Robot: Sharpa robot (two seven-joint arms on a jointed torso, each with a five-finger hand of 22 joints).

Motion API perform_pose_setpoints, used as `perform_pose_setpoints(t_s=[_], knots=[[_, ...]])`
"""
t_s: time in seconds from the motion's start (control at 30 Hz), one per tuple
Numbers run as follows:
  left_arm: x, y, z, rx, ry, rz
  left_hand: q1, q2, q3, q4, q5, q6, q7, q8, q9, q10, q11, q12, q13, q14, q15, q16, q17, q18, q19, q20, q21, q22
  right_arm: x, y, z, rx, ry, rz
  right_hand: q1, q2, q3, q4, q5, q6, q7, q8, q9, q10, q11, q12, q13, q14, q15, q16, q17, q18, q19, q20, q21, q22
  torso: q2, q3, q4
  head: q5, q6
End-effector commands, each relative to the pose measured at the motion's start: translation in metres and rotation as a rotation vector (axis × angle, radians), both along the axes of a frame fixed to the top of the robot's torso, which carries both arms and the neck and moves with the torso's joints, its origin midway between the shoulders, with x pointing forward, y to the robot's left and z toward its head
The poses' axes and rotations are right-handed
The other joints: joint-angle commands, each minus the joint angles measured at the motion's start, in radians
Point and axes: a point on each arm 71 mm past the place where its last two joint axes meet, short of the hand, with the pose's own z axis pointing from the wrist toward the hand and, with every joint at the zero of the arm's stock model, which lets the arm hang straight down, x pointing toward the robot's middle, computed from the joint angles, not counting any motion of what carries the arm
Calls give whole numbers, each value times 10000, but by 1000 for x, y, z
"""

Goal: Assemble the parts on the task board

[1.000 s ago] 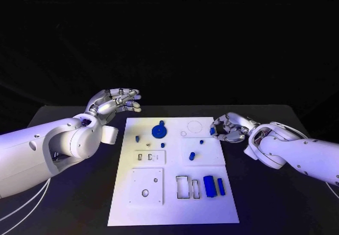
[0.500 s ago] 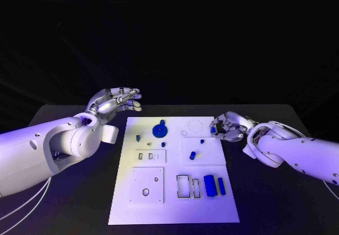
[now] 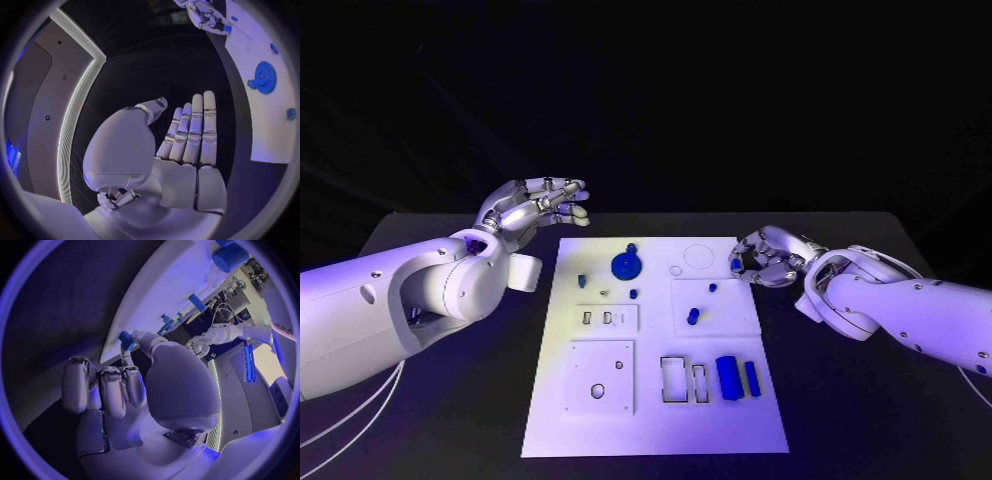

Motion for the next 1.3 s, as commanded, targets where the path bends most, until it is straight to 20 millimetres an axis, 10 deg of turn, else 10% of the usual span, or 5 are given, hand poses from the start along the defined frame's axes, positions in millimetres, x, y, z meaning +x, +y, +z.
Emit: perform_pose_setpoints(t_s=[0.03, 0.67, 1.07, 1.3], knots=[[-1, -2, 1, -113, -87, -204, -19, 32, 17, -48, 20, -57, 355, -25, 10, -82, 17, -32, 9, -79, -16, 7, 14, 100, -94, 3, 60, 11, 0, 0, 1, 72, -106, -33, -30, 130, 52, -26, -51, 153, -25, 152, 78, 543, -117, 59, 1940, 980, -121, 44, 2367, 19, -13, -88, 52, 540, -3, 4, -7, 9, -5], [0, -2, 1, -114, -67, -207, -19, 32, 17, -48, 20, -57, 355, -25, 10, -82, 17, -32, 9, -79, -16, 7, 14, 100, -94, 3, 60, 11, -12, 25, 25, 286, -654, -243, -58, 453, 554, -190, -13, 128, -126, 483, 247, 484, -234, -64, 1845, 989, -209, 55, 2397, -20, 92, -196, 169, 699, -53, -27, -3, 4, -30], [6, -2, -1, -153, -7, -117, -42, 35, 6, -40, 19, -61, 355, -31, 19, -88, 20, -28, 12, -94, -10, 10, 28, 102, -120, 13, 78, 15, -33, 108, 41, 294, -459, 999, -130, 426, 589, -171, -20, 121, -132, 497, 259, 475, -237, -85, 1829, 978, -211, 37, 2356, -18, 91, -197, 162, 698, -236, -166, 37, 74, -46], [11, -1, -3, -152, 30, 2, -55, 35, 0, -31, 18, -61, 357, -32, 21, -87, 21, -27, 13, -95, -8, 11, 30, 102, -125, 15, 80, 15, -44, 150, 30, 178, -436, 1591, -145, 426, 610, -170, -19, 128, -137, 507, 265, 473, -242, -91, 1825, 971, -213, 23, 2326, -12, 77, -198, 138, 678, -326, -265, 98, 393, -175]])
